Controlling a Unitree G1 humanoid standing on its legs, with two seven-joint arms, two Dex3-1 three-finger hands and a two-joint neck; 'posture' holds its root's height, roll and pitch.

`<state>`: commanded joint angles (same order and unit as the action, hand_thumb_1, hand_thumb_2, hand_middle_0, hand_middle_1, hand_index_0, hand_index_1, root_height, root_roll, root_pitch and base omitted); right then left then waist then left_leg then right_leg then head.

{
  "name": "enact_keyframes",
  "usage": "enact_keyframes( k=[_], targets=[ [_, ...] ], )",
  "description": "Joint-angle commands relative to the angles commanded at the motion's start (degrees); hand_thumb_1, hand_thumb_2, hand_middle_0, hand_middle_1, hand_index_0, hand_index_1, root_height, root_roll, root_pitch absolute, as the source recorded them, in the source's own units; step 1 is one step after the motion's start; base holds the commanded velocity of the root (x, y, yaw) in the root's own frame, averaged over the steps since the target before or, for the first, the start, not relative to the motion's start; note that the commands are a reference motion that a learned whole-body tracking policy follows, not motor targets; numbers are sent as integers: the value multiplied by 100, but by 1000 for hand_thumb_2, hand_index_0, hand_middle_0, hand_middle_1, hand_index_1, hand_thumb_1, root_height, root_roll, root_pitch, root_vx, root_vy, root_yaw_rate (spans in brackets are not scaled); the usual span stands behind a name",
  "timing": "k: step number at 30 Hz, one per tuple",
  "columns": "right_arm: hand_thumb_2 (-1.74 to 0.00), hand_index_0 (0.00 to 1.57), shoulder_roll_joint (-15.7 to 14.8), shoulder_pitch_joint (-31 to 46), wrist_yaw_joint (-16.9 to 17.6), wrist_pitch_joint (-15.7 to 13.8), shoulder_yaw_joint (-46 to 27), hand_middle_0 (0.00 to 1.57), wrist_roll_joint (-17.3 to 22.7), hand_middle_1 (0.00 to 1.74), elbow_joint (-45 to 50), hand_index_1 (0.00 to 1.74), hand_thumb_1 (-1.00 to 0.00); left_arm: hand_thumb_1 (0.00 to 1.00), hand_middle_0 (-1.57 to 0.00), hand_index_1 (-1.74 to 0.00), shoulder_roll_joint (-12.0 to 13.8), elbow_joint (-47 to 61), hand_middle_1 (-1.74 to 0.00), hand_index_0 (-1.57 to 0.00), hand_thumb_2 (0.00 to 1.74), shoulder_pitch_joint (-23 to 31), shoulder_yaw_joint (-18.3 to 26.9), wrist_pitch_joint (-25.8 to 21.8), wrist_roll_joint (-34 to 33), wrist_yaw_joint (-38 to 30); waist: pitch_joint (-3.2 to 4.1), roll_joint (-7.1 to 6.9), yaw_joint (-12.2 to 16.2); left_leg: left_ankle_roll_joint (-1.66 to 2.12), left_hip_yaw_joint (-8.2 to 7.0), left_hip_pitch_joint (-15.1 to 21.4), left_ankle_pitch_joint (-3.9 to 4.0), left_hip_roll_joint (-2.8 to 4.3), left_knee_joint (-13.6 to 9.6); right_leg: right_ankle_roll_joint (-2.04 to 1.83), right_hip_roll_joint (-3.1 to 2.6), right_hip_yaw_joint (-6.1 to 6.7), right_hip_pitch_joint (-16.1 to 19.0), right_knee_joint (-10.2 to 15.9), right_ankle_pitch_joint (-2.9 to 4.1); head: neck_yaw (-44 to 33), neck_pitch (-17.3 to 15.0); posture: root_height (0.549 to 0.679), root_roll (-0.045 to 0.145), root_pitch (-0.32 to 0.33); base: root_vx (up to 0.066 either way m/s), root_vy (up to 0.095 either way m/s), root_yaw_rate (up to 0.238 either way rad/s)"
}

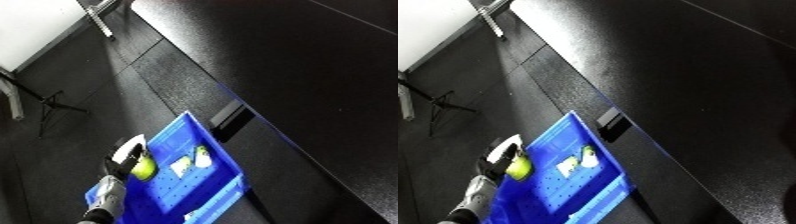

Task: Pick up the object and place it into the box

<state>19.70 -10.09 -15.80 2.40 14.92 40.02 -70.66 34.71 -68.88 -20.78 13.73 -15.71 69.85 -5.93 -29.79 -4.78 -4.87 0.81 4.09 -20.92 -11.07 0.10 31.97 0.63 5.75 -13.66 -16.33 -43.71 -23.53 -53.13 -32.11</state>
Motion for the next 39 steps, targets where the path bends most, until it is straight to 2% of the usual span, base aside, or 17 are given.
enact_keyframes(
  k=[4, 12, 22, 28, 33, 39],
  targets=[
    [0, 0, 15, -7, 12, 9, -7, 0, 38, 0, -7, 0, 0, 0, 0, 0, -2, -161, 0, 0, 0, -15, -30, 50, 29, 104, 0, 11, 10, 11, -11, 2, -7, -15, -8, -1, -4, 4, 14, 59, 24, 75, -18, 638, 37, -37, 0, 4, -10],
    [0, 0, 27, 8, 12, -8, -5, 0, 133, 0, 29, 0, 0, 0, 0, 0, 57, -291, 0, 0, 0, -73, -74, 76, 5, 374, 0, 18, 20, 21, -23, 2, -34, -33, -20, -7, -20, 15, 9, 142, 63, 353, -22, 640, 34, -30, -2, -16, -6],
    [0, 0, 20, -41, 36, -1, 4, 0, 311, 0, 72, 0, 0, 0, 0, 0, -74, -262, 0, 0, 0, -91, -365, 259, -337, 1041, 0, 109, 44, -6, -32, 8, -104, -92, 32, -35, -19, 57, -48, 171, 134, 982, -11, 640, 30, -26, -6, -26, -24],
    [0, 0, 75, -77, 100, -47, -3, 0, 383, 0, 84, 0, 0, 0, 0, 0, -193, -251, 0, 0, 0, -76, -601, -140, -1204, 1005, 0, 207, 110, -25, -84, 20, -188, -121, 130, -61, -31, 142, -74, 229, 211, 1502, 76, 641, 29, -26, -21, -17, -107],
    [0, 0, 163, -127, 194, -96, -11, 0, 361, 0, 139, 0, 0, 0, 0, 0, -331, -100, 0, 0, 0, -10, -943, -163, -1928, 1143, 0, 323, 194, -53, -163, -7, -274, -120, 273, -82, -53, 250, -173, 200, 278, 2308, 227, 641, 25, -24, -47, 6, -166],
    [0, 0, 236, -277, 438, -309, -20, 0, 473, 0, 214, 0, 0, 0, 0, 0, -525, 40, 0, 0, 0, 63, -1325, -282, -2774, 533, 0, 455, 271, -50, -236, -6, -247, -121, 253, -127, -37, 353, -294, 208, 369, 3123, 283, 641, 25, -16, -50, 19, -144]
  ],
)
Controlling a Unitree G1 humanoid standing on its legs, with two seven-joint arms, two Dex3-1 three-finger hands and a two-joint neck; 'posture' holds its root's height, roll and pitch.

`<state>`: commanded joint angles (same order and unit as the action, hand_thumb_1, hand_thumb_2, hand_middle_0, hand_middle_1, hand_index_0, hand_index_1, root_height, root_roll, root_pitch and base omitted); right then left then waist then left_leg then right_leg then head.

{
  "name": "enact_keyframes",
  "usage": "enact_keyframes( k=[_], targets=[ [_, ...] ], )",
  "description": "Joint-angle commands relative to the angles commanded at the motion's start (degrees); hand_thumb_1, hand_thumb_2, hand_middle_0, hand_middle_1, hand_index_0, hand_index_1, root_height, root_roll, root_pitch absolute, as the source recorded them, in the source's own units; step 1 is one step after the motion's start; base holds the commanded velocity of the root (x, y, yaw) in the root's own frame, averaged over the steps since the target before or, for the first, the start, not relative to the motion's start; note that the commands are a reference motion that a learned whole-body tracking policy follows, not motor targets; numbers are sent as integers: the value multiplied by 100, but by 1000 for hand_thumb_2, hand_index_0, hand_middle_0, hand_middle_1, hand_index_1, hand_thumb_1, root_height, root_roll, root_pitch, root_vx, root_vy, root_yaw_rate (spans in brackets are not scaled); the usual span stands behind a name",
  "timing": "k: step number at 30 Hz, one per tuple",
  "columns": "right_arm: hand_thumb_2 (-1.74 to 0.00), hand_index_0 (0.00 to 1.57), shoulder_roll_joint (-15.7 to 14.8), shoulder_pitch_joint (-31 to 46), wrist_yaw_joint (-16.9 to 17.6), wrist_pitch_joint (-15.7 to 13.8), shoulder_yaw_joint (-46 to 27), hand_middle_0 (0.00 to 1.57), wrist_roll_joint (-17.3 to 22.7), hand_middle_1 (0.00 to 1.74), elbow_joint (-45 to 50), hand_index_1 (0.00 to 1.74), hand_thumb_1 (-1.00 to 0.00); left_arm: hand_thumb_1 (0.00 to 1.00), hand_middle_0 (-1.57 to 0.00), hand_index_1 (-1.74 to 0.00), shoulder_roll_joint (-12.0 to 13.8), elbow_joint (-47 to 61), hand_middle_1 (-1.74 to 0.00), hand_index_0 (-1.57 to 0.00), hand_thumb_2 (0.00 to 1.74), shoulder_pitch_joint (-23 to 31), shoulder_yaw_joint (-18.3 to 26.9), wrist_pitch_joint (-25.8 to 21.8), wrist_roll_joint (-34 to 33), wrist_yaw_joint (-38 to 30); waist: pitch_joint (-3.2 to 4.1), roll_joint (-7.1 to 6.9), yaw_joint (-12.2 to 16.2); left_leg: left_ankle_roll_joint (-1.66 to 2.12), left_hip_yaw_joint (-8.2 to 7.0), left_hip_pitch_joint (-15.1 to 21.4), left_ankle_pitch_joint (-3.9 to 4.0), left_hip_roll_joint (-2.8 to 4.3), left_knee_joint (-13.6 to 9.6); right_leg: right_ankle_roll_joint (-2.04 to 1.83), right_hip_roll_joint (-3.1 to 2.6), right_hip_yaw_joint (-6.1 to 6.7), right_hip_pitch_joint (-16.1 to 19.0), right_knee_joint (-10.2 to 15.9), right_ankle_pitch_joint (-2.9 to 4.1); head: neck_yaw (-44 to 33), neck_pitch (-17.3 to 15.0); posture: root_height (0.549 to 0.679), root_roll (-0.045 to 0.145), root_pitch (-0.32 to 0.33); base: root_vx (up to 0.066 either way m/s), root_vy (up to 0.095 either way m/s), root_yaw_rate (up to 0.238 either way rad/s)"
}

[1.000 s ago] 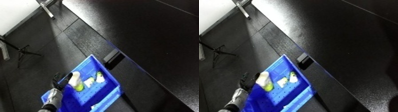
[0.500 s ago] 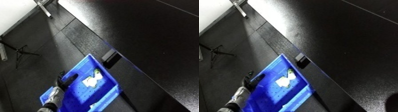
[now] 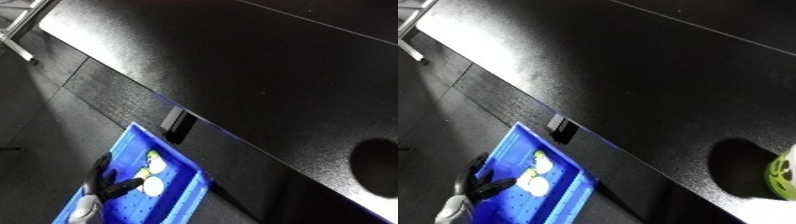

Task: Pick up the object and place it into the box

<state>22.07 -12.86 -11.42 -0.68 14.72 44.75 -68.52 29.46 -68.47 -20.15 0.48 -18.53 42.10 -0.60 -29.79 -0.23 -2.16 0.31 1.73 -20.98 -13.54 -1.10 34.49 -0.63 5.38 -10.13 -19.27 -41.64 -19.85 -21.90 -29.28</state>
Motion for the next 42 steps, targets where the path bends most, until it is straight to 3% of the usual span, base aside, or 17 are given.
enact_keyframes(
  k=[8, 11, 14, 21, 26, 30, 35, 42],
  targets=[
    [0, 0, -24, -116, 79, -86, -98, 0, -29, 0, -9, 0, 0, 0, 0, 0, -322, 8, 0, 0, 0, 50, -368, 216, -309, 172, 0, 45, 143, 6, -130, 45, 39, 65, -102, -114, 42, 109, -156, 94, 205, 2123, -169, 644, 22, -3, -46, 19, -148],
    [0, 0, 37, -201, 70, -85, -167, 0, -175, 0, -63, 0, 0, 0, 0, 0, -508, 33, 0, 0, 0, 134, -528, 259, -309, 300, 0, 91, 231, 1, -166, 46, -20, 73, -36, -130, 36, 192, -182, 185, 293, 2739, -247, 644, 26, -2, -10, 101, -226],
    [0, 0, 102, -269, 56, -79, -245, 0, -322, 0, -86, 0, 0, 0, 0, 0, -650, 75, 0, 0, 0, 254, -657, 303, -396, 339, 0, 143, 295, -36, -232, 27, -113, 68, 89, -134, 39, 259, -227, 195, 347, 3159, -284, 644, 27, -3, 1, 95, -217],
    [0, 0, 172, -356, 6, -75, -288, 0, -578, 0, -54, 0, 0, 0, 0, 0, -741, 34, 0, 0, 0, 380, -796, 458, -532, 311, 0, 187, 386, -140, -361, -36, -304, 43, 368, -122, 19, 333, -327, 42, 346, 3888, -326, 642, 26, -6, 6, 64, -179],
    [0, 0, 194, -399, -69, -163, -283, 0, -704, 0, -39, 0, 0, 0, 0, 0, -768, 36, 0, 0, 0, 376, -835, 506, -548, 319, 0, 207, 424, -176, -409, -11, -365, 46, 409, -111, -6, 373, -345, -14, 328, 4333, -348, 641, 25, -9, 11, 32, -88],
    [0, 0, 229, -455, -232, -372, -223, 0, -884, 0, 49, 0, 0, 0, 0, 0, -768, 51, 0, 0, 0, 387, -868, 535, -581, 333, 0, 219, 438, -179, -436, 23, -374, 51, 389, -108, -22, 390, -341, -12, 333, 4676, -524, 641, 25, -8, -8, 14, -32],
    [0, 0, 375, -526, -660, -673, 61, 0, -1270, 0, 546, 0, 0, 0, 0, 0, -782, 116, 0, 0, 0, 394, -914, 589, -513, 253, 0, 188, 470, -141, -450, 81, -363, 75, 324, -101, -33, 388, -285, 87, 361, 4880, -1374, 643, 27, -6, -30, 19, -21],
    [0, 0, 571, -145, -921, -927, 221, 0, -1449, 0, 1128, 0, 0, 0, 0, 0, -794, 44, 0, 0, 0, 500, -867, 520, -454, 277, 0, 92, 549, -141, -462, 221, -385, 140, 243, -161, 11, 374, -198, 164, 388, 4943, -1703, 645, 28, -12, 9, 2, -47]
  ],
)
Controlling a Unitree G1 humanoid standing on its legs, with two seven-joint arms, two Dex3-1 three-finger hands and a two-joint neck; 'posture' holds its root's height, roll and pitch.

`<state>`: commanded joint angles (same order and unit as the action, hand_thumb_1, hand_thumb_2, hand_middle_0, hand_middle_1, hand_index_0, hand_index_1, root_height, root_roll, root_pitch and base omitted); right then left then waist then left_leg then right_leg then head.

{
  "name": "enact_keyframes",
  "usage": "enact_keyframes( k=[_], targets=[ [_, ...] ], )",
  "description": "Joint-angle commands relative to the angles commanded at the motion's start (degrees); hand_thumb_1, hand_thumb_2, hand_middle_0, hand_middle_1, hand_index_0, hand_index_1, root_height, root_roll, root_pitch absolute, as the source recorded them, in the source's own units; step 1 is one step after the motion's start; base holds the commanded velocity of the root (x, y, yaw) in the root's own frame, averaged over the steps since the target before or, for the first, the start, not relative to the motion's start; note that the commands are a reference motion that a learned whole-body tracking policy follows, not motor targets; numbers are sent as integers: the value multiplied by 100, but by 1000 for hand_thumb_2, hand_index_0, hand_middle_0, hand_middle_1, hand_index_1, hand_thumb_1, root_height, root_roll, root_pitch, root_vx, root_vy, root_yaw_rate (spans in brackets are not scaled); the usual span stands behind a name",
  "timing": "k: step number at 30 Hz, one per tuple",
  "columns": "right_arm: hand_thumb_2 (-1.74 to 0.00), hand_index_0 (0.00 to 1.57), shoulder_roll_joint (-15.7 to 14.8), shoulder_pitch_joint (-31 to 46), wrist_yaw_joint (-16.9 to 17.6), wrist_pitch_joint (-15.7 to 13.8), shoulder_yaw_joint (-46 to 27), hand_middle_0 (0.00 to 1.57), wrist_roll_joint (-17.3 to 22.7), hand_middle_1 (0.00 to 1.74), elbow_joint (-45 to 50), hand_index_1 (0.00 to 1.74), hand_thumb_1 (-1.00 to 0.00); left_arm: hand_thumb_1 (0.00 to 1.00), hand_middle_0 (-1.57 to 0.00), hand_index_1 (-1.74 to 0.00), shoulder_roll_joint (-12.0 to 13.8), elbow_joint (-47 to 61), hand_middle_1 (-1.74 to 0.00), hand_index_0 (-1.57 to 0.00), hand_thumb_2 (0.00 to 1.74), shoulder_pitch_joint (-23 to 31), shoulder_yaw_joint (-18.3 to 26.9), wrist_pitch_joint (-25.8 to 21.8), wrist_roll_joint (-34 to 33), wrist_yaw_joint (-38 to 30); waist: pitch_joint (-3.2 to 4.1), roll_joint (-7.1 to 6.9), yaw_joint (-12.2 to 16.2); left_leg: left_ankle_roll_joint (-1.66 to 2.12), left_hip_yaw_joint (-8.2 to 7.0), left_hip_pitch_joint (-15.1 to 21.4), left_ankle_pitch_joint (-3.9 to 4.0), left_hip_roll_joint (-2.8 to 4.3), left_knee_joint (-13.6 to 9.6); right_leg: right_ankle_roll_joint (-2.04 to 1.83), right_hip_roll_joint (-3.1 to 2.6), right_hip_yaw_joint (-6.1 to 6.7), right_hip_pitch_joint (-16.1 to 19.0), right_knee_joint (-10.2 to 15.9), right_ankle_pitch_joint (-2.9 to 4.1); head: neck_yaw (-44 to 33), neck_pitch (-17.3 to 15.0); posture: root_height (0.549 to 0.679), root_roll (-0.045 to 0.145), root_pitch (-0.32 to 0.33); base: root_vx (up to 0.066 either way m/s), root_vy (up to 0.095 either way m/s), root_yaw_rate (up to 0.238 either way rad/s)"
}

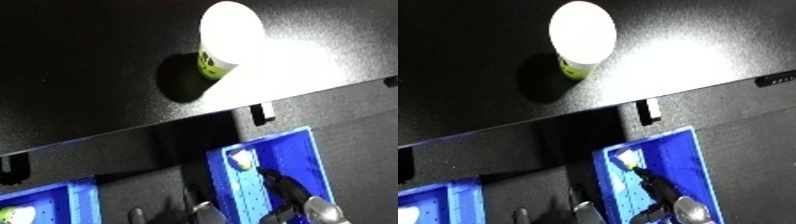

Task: Pick up the object and place it into the box

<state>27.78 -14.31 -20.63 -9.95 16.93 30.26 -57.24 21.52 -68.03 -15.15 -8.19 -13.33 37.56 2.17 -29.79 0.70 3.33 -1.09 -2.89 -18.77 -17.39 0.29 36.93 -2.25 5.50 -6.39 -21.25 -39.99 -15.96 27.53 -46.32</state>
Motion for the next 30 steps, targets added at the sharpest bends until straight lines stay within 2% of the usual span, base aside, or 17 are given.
enact_keyframes(
  k=[2, 4, 8, 12, 16, 19, 23, 26, 30],
  targets=[
    [0, 0, 73, 44, -140, 79, 1, 0, -31, 0, 104, 0, 0, 0, 0, 0, 16, -64, 0, 0, 0, -12, 37, -18, -15, 17, 0, -30, 16, 6, -9, 11, -6, 13, -15, -9, 4, -7, 13, 25, 2, -10, 29, 645, 28, -11, -1, -15, -34],
    [0, 0, 169, 111, -325, 338, 22, 0, -97, 0, 356, 0, 0, 0, 0, 0, 47, -60, 0, 0, 0, 4, 73, -15, -38, 14, 0, -63, 32, 13, -13, 8, -12, 22, -18, -9, 0, -9, 15, 32, -4, -90, 96, 646, 28, -9, 2, -30, -7],
    [0, 0, 461, 452, -915, 1219, 120, 0, -11, 0, 1520, 0, 0, 0, 0, 0, 235, 32, 0, 0, 0, 114, 183, 46, -38, 45, 0, -163, 88, 22, -38, -20, -8, 36, -25, -5, -19, -7, -15, 26, -14, -285, 221, 645, 26, -3, -11, -46, -13],
    [0, 0, 800, 924, -1818, 2111, 64, 0, 446, 0, 3001, 0, 0, 0, 0, 0, 473, -60, 0, 0, 0, 234, 337, 59, -1, 190, 8, -304, 180, 44, -65, -2, 3, 67, -58, -17, -29, -16, -3, 61, -15, -505, 283, 646, 24, -2, -1, -37, -78],
    [0, 0, 1201, 1167, -2962, 2550, -118, 0, 1164, 0, 4259, 0, 0, 0, 0, 0, 599, -262, 0, 0, 0, 304, 375, -48, 99, 349, 72, -412, 264, 105, -117, 23, 24, 127, -118, -34, -51, -13, 20, 118, -22, -665, 311, 646, 22, 1, 12, -16, -105],
    [0, 0, 1340, 1170, -3496, 2604, -393, 0, 1840, 0, 5135, 0, 0, 0, 0, 0, 606, -410, 0, 0, 0, 331, 334, -149, 160, 432, 143, -446, 303, 148, -149, 29, 22, 168, -140, -53, -72, 0, 27, 140, -38, -712, 363, 646, 21, 3, 21, -3, -70],
    [0, 0, 1294, 974, -3657, 2452, -877, 0, 2831, 0, 5934, 0, 0, 0, 0, 0, 541, -529, 0, 0, 0, 357, 295, -222, 183, 474, 242, -440, 339, 176, -171, 13, -14, 205, -119, -58, -99, 24, 30, 142, -69, -744, 444, 646, 20, 6, 24, 6, -25],
    [0, 0, 1125, 760, -3523, 2181, -1231, 0, 3609, 0, 6320, 0, 0, 0, 0, 0, 462, -550, 0, 0, 0, 378, 302, -224, 152, 462, 304, -401, 350, 191, -170, -2, -47, 205, -96, -46, -121, 42, 34, 122, -107, -724, 485, 646, 21, 8, 25, 17, 11],
    [0, 0, 787, 437, -2955, 1589, -1688, 0, 4529, 0, 6714, 0, 0, 0, 0, 0, 357, -567, 0, 0, 0, 385, 355, -162, 95, 427, 353, -323, 376, 202, -164, -20, -86, 185, -60, -26, -134, 54, 36, 100, -136, -656, 567, 646, 24, 9, 21, 29, 28]
  ],
)
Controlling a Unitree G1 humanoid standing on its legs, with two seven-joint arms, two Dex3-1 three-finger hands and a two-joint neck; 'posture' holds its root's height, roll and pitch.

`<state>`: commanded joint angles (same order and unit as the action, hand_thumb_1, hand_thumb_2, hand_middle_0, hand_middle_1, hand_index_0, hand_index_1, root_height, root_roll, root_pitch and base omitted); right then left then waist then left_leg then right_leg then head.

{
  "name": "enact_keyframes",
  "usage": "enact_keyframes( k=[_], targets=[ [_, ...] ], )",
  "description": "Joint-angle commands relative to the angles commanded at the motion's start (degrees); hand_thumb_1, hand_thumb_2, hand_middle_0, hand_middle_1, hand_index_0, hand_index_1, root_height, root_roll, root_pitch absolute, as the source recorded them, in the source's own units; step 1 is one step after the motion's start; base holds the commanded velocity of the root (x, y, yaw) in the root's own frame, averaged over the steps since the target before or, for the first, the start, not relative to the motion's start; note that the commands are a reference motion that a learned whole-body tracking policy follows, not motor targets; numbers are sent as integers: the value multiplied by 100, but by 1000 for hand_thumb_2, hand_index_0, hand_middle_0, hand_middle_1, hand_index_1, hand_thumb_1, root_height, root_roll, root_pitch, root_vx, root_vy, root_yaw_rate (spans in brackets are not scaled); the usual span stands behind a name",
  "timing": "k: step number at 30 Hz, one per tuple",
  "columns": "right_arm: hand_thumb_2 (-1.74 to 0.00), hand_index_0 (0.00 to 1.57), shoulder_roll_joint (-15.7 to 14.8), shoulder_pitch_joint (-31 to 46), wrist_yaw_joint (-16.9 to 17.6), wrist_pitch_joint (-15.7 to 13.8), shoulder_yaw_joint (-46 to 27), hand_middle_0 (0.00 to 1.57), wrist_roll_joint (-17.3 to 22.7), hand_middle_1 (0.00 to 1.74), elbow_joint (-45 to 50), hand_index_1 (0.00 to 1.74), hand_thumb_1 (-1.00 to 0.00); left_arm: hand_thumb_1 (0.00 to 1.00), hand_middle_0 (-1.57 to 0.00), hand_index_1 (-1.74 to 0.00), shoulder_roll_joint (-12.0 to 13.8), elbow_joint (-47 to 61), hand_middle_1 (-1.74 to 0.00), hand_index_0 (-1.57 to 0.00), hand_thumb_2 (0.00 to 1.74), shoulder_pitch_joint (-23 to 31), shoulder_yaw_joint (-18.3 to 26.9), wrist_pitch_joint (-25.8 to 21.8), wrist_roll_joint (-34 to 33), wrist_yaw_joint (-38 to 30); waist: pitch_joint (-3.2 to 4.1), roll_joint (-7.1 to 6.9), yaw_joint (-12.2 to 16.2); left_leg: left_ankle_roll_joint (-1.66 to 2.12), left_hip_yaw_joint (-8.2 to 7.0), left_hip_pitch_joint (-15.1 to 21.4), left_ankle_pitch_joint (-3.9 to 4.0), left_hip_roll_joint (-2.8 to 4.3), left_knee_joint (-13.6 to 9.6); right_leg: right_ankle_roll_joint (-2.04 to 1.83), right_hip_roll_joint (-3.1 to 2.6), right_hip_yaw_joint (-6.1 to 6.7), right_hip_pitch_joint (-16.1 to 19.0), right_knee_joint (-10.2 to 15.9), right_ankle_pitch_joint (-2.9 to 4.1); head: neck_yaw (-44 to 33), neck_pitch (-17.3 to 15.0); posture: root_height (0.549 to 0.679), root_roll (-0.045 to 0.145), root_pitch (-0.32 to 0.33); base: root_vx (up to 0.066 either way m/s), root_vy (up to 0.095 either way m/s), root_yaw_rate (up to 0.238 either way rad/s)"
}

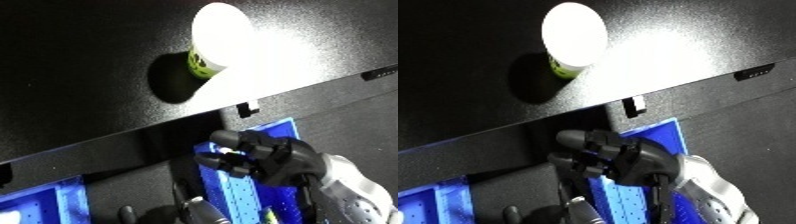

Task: Pick up the object and place it into the box

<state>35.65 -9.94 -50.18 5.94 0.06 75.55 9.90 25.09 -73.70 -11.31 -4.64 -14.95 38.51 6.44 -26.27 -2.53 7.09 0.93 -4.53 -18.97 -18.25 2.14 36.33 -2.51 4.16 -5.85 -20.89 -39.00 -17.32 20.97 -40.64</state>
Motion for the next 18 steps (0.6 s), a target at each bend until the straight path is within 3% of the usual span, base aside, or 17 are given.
enact_keyframes(
  k=[3, 8, 11, 15, 18],
  targets=[
    [0, 0, -290, -229, 634, -647, -438, 0, 254, 0, 77, 0, 0, 0, 0, 0, -79, -1, 0, 0, 0, 39, 79, 55, -73, -9, 24, 64, 26, 2, 2, -9, -29, -15, 36, 17, 3, -4, 0, -33, -19, 83, 87, 646, 26, 8, 25, 30, 35],
    [0, 0, -487, -347, 2008, -2181, -1243, 0, -478, 0, -330, 0, 0, 0, 0, 0, -188, 100, 0, 0, 0, 212, 179, 102, -114, 25, 5, 163, 50, -24, -16, -11, -63, -34, 106, 44, 7, 3, -19, -115, -45, 90, 390, 645, 30, 3, 29, 37, -12],
    [0, 0, -502, -348, 2467, -2914, -1454, 0, -801, 0, -403, 0, 0, 0, 0, 0, -289, 243, 0, 0, 0, 347, 153, 84, -61, -16, -14, 201, 73, -63, -28, -3, -61, -56, 102, 58, -19, 26, -33, -135, -48, 67, 487, 644, 33, 2, 15, 47, -49],
    [0, 0, -458, -416, 2925, -3491, -1505, 0, -1187, 0, -283, 0, 0, 0, 0, 0, -388, 377, 0, 0, 0, 426, 106, 71, -44, -85, -36, 224, 92, -92, -43, 16, -75, -80, 113, 84, -44, 59, -27, -154, -57, 35, 463, 644, 37, -2, 23, 29, -18],
    [0, 0, -370, -518, 3284, -3539, -1432, 0, -1550, 0, -267, 0, 0, 0, 0, 0, -430, 428, 0, 0, 0, 407, 67, 126, -67, -153, -49, 235, 96, -94, -51, 33, -85, -95, 129, 104, -42, 82, -14, -161, -66, 101, 457, 644, 42, -7, 23, 17, 7]
  ],
)
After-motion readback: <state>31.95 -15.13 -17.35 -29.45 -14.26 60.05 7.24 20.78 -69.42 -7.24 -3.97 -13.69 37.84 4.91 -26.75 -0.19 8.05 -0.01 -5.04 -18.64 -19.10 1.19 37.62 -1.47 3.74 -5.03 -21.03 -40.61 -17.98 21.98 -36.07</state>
